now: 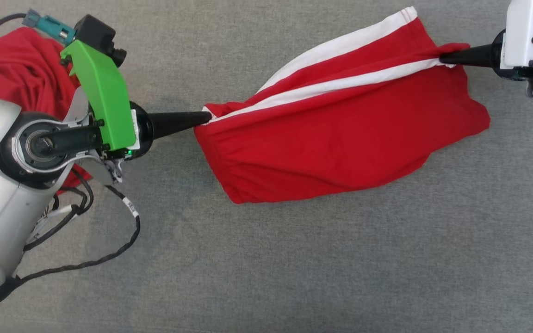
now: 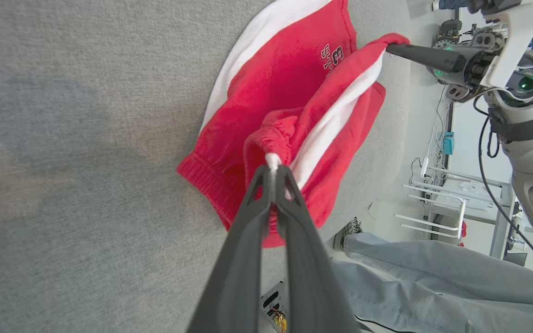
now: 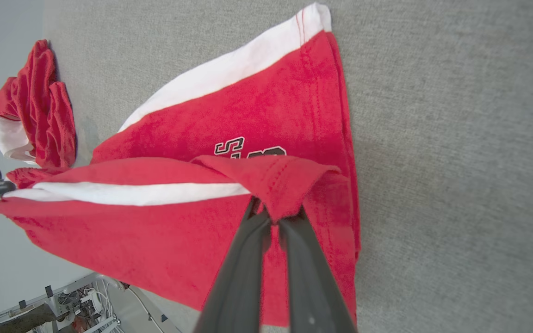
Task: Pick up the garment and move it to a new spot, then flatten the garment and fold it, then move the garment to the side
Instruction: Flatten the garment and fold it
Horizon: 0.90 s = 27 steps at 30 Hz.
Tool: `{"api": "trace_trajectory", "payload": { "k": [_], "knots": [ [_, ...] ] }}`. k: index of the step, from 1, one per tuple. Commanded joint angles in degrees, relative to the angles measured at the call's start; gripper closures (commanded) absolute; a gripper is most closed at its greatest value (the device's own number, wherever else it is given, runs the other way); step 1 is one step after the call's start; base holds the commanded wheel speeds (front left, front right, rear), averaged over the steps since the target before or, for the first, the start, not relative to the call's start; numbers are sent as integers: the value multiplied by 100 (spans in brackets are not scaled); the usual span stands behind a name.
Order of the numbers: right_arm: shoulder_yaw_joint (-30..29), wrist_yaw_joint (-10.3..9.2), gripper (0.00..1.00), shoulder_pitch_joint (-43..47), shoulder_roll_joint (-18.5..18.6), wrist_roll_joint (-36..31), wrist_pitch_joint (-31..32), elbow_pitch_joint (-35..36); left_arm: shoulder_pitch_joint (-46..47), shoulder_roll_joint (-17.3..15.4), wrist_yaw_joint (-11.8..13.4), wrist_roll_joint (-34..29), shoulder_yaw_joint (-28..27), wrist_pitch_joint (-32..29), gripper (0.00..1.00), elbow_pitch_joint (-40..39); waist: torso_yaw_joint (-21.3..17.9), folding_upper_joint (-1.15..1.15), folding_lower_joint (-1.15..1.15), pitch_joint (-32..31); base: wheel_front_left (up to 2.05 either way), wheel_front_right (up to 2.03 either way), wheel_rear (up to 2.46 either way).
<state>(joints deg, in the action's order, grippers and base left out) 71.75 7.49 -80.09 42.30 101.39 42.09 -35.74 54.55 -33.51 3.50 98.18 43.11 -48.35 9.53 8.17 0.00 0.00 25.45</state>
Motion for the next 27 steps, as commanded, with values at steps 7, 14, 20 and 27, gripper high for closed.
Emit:
{"api": "trace_trajectory", "payload": {
  "k": [7,14,20,27],
  "knots": [
    [37,0,100,-487,-343,24,93,-703,425,204,-77,-106,-19,-65,100,315,291,0,0,502,0,0,0],
    [66,0,22,-659,-681,-90,-15,-1038,534,339,-195,-208,66,-86,0,529,267,0,0,582,0,0,0],
    [-52,0,0,-627,-665,-250,-571,-688,376,169,-359,-345,70,-29,0,532,151,0,0,384,0,0,0],
    [-366,0,0,-117,-380,-438,-1739,295,154,-128,-670,-1101,24,869,0,437,28,0,0,-92,0,0,0]
  ]
}}
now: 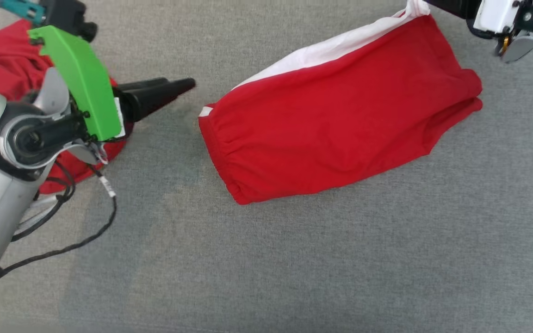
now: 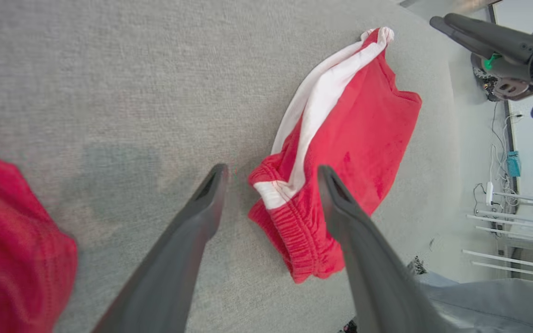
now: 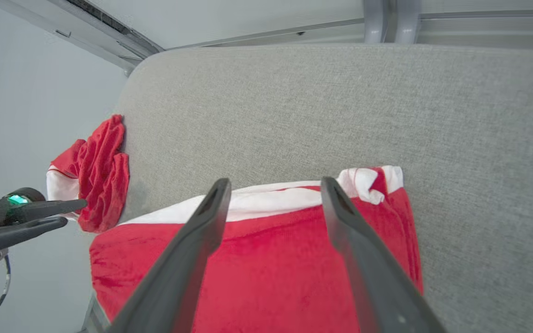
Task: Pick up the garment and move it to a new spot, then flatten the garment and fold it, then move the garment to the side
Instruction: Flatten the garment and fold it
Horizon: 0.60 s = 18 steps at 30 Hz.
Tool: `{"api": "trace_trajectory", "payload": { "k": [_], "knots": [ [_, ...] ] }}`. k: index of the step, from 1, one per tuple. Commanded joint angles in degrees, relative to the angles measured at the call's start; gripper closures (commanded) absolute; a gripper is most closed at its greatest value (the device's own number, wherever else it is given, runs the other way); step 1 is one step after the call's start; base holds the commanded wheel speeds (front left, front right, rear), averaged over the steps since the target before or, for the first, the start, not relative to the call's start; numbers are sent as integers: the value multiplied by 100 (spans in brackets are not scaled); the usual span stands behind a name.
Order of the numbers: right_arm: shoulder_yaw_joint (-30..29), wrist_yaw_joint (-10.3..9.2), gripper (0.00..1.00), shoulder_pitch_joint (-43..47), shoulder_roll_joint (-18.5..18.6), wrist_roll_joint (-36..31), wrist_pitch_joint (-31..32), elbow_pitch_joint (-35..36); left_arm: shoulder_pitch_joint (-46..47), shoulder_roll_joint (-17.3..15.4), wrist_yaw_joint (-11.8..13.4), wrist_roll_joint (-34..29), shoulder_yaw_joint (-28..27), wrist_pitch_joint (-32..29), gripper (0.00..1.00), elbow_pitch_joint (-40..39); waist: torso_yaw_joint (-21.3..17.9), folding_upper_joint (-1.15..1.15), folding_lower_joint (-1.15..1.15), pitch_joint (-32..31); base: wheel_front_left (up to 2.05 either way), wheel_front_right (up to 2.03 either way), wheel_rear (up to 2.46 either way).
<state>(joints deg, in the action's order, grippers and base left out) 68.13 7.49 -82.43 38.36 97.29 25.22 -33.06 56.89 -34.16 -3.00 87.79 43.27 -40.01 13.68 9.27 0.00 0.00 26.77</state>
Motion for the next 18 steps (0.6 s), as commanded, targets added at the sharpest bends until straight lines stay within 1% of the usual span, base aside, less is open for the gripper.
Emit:
{"api": "trace_trajectory", "payload": {
  "k": [1,3,5,7,8,10,12,14,16,18],
  "knots": [
    [-32,0,0,210,41,-62,-200,186,-126,-75,-37,-227,36,208,0,15,-101,0,0,-292,0,0,0],
    [-123,0,0,478,118,-48,-492,539,-224,-106,-62,-576,46,624,0,-16,-136,0,0,-436,0,0,0],
    [-188,0,0,728,231,-173,-844,903,-334,-149,-75,-884,32,1064,0,-81,-166,0,0,-586,0,0,0],
    [-246,0,0,964,328,-398,-1360,1178,-492,-129,-87,-1069,-63,1555,0,-193,-188,0,0,-717,0,0,0],
    [-289,0,0,1099,365,-607,-1776,1251,-586,-145,-72,-1217,-121,1847,0,-256,-202,0,0,-791,0,0,0],
    [-319,0,0,1374,368,-966,-2572,1338,-768,-205,72,-1526,-208,2423,0,-395,-215,0,0,-911,0,0,0],
    [-288,0,0,1635,384,-1294,-3238,1329,-966,-298,258,-1982,-191,2938,0,-534,-214,0,0,-1031,0,0,0],
    [-261,0,0,1839,379,-1602,-3733,1204,-1198,-348,489,-2358,-170,3414,0,-675,-217,0,0,-1154,0,0,0],
    [-346,0,0,2038,278,-1846,-3963,987,-1511,-324,657,-2490,-240,3865,0,-834,-235,0,0,-1246,0,0,0],
    [-600,0,0,2186,145,-2203,-4034,656,-1818,-360,833,-2626,-339,4302,0,-984,-249,0,0,-1310,0,0,0]
  ]
}}
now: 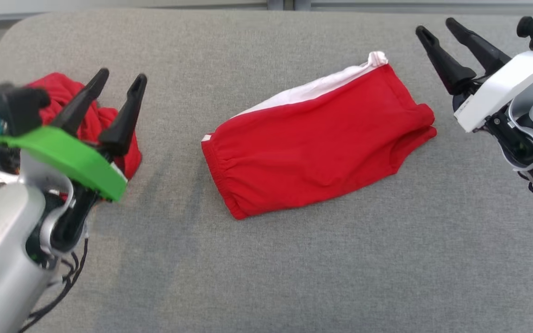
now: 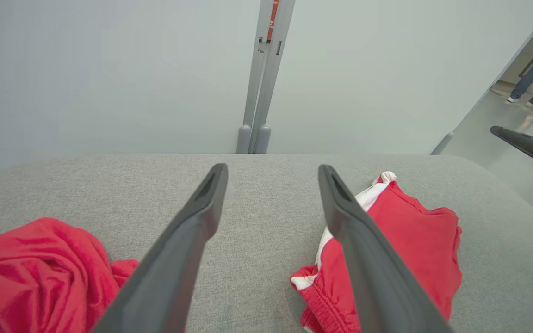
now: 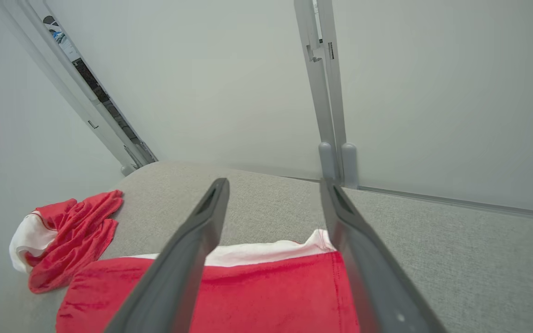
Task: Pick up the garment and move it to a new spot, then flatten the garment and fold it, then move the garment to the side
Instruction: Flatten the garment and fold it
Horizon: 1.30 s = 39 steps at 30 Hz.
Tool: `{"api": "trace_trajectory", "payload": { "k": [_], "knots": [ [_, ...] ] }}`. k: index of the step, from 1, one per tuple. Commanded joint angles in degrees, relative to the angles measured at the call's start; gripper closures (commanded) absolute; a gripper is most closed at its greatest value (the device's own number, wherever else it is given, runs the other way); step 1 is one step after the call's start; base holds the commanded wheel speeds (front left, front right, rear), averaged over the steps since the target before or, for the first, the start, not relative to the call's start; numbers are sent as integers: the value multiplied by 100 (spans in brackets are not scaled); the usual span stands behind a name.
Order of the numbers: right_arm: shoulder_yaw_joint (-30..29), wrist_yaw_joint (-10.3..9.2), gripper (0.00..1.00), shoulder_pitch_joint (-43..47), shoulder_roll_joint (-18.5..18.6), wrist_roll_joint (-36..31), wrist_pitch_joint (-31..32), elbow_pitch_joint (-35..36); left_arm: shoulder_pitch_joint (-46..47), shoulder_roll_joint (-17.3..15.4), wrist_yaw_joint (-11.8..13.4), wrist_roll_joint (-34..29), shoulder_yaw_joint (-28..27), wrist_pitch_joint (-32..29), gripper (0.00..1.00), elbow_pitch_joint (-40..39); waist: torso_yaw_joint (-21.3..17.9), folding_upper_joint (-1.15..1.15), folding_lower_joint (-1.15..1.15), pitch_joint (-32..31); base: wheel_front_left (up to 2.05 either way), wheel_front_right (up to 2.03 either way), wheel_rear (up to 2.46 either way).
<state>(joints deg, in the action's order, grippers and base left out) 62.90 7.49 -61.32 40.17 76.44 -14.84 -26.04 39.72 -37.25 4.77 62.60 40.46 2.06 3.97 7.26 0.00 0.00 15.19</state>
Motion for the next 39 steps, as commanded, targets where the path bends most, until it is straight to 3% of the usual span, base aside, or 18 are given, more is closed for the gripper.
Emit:
{"api": "trace_trajectory", "payload": {
  "k": [1,4,7,13,14,15,20,28,37,39],
  "knots": [
    [-318,0,0,140,-133,-285,-33,-148,-228,-51,147,-139,-129,324,0,-82,-48,0,0,-163,0,0,0],
    [-1024,0,0,634,-454,-947,-30,-594,-739,-9,462,-284,-283,960,0,-268,-6,0,0,-198,0,0,0],
    [-1454,0,0,888,-710,-1453,-33,-917,-1150,76,720,-535,-425,1222,0,-398,79,0,0,-197,0,0,0],
    [-1609,0,0,1196,-1012,-1762,-33,-1880,-1908,647,989,-1410,-1003,1315,0,-693,409,0,0,-75,0,0,0],
    [-1566,0,0,1182,-1031,-1741,14,-2029,-2068,756,959,-1583,-1063,1310,0,-692,463,0,0,-51,0,0,0],
    [-1471,-1,0,1131,-1053,-1662,210,-2339,-2323,1097,831,-1800,-1240,1311,0,-717,602,0,0,11,0,0,0],
    [-1231,-3,0,911,-953,-1536,642,-2905,-2662,1640,424,-2216,-1476,1314,0,-517,931,0,0,132,0,0,0],
    [-1096,-3,0,686,-969,-1088,1325,-3387,-2725,2149,-79,-2635,-1645,1315,0,-100,1199,0,0,232,0,0,0],
    [-904,-3,0,713,-1166,-714,2566,-3850,-2723,2501,-414,-2963,-1733,1316,0,266,1241,0,0,247,0,0,0],
    [-863,-3,27,761,-1194,-633,2811,-3795,-2745,2547,-464,-2994,-1776,1315,0,330,1224,0,0,224,0,0,0]
  ]
}}
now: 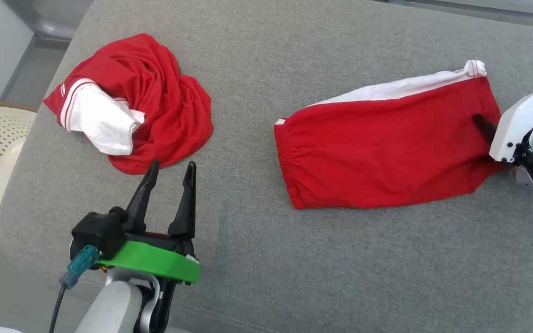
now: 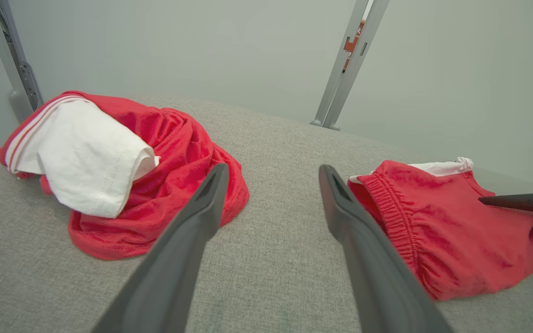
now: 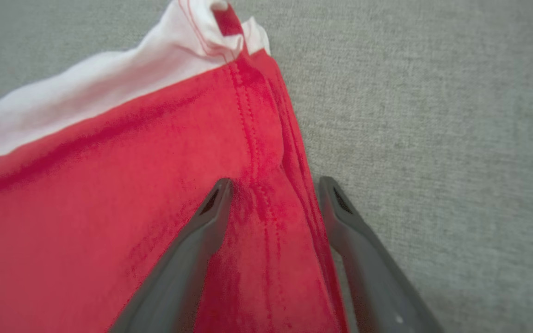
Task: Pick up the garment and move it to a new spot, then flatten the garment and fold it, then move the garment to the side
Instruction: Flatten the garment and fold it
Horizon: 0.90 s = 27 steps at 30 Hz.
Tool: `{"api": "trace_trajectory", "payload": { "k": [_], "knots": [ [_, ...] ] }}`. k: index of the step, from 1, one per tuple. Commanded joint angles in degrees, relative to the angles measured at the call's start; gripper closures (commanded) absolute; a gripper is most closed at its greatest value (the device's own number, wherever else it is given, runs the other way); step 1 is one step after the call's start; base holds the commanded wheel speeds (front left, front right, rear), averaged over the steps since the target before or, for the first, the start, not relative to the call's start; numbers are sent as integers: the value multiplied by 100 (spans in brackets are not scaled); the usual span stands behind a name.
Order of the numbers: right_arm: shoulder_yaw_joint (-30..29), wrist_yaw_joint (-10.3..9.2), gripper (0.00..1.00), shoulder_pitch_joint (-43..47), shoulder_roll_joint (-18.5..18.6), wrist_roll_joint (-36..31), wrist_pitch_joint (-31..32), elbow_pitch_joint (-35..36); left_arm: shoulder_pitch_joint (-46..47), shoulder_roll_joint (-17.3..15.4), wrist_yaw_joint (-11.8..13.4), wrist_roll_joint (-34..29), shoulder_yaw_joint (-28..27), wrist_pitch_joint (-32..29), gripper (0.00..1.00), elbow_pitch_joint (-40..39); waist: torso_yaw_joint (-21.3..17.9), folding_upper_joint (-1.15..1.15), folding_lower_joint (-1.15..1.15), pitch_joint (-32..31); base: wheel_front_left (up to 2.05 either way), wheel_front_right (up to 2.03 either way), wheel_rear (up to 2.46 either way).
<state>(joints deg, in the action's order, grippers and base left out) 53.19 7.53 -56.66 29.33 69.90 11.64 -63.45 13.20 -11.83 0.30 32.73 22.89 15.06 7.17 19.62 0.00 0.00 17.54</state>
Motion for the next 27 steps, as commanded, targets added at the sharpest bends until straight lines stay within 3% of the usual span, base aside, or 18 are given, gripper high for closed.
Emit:
{"api": "trace_trajectory", "payload": {
  "k": [1,2,3,12,20,27],
  "knots": [
    [130,-6,59,311,-115,56,231,-20,-102,29,-37,-28,-44,16,0,39,-24,0,0,-27,0,0,0],
    [143,-5,98,314,-114,72,243,6,-107,49,-61,-52,-68,16,0,63,-37,0,0,-40,0,0,0],
    [152,-5,100,305,-105,74,167,39,-107,69,-81,-69,-100,16,0,97,-59,0,0,-57,0,0,0],
    [-85,-8,100,429,-9,334,-1001,299,-197,143,-218,-261,-276,16,0,268,-437,0,0,-389,0,0,0],
    [-249,-8,100,994,211,777,-1417,607,-391,148,-256,-386,-387,16,0,341,-970,0,0,-701,0,0,0],
    [-178,-8,100,1194,433,818,-1607,726,-462,160,-281,-418,-346,16,0,402,-1214,0,0,-823,0,0,0]
  ]
}}
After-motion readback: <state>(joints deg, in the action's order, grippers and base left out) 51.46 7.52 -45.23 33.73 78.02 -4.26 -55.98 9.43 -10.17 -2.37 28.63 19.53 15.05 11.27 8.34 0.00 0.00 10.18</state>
